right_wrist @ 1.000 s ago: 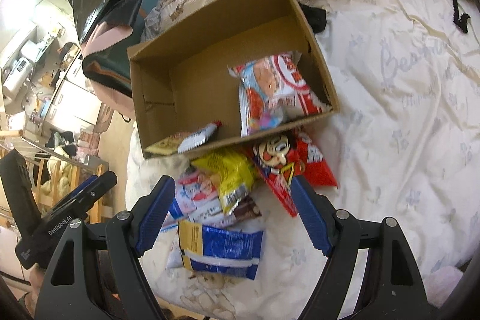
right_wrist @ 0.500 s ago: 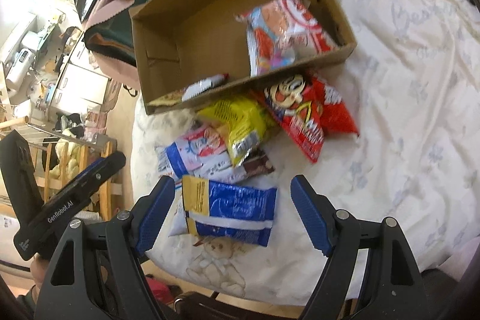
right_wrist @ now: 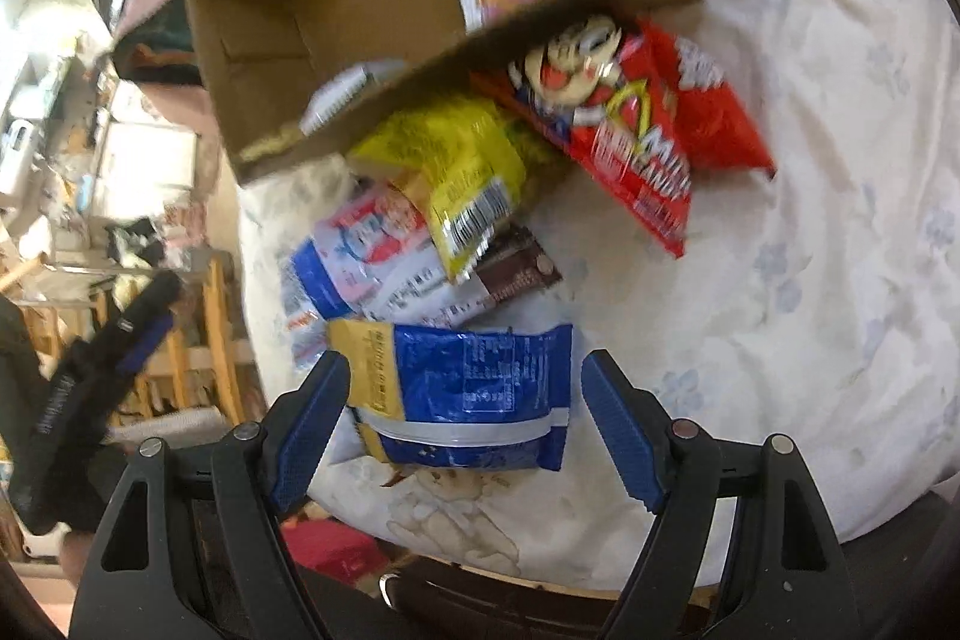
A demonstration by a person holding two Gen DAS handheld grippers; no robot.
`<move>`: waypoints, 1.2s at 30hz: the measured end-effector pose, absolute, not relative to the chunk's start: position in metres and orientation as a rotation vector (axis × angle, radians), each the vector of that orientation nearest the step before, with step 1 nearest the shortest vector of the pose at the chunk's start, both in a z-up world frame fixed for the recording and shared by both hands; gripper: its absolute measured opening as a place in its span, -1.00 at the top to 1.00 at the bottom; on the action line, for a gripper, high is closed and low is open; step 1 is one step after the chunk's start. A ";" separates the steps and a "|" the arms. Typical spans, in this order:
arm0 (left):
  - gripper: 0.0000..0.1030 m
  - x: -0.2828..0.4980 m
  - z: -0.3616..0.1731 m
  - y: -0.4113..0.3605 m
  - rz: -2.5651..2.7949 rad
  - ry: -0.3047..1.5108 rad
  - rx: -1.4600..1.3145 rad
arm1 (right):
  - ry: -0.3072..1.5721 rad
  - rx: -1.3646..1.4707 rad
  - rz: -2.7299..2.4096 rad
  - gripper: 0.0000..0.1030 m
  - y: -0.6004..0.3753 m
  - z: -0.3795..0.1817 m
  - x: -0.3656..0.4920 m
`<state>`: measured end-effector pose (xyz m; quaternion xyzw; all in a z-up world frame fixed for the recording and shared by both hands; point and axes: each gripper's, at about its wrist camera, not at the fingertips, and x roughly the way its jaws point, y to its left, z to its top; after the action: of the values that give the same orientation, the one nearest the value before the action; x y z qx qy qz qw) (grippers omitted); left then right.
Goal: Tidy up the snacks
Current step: 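Withdraw both tools from the box toward the remaining snack pile, then grasp the blue snack bag with the right tool while the left tool grasps the white triangular chip bag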
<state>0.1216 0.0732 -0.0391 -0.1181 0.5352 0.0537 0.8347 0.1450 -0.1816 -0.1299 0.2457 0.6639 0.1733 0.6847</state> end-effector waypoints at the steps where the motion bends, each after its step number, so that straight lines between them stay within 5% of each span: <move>1: -0.61 0.122 -0.040 0.074 0.113 1.140 -0.260 | 1.505 0.558 0.403 -0.59 -0.177 -0.134 0.146; 11: -0.61 0.124 -0.044 0.074 0.108 1.154 -0.276 | 1.599 0.540 0.387 -0.86 -0.149 -0.177 0.148; 21: -0.61 0.124 -0.051 0.082 0.128 1.182 -0.315 | 1.548 0.591 0.435 -0.23 -0.183 -0.153 0.134; 27: -0.61 0.123 -0.060 0.073 0.106 1.219 -0.298 | 1.402 0.655 0.419 -0.19 -0.218 -0.120 0.134; 36: -0.61 0.107 -0.129 0.012 -0.088 1.538 -0.251 | 1.361 0.698 0.418 -0.19 -0.229 -0.112 0.142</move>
<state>0.1069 0.0125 -0.1287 -0.1131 0.6934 -0.0396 0.7105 0.1416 -0.2285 -0.1117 0.3134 0.6114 0.1878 0.7019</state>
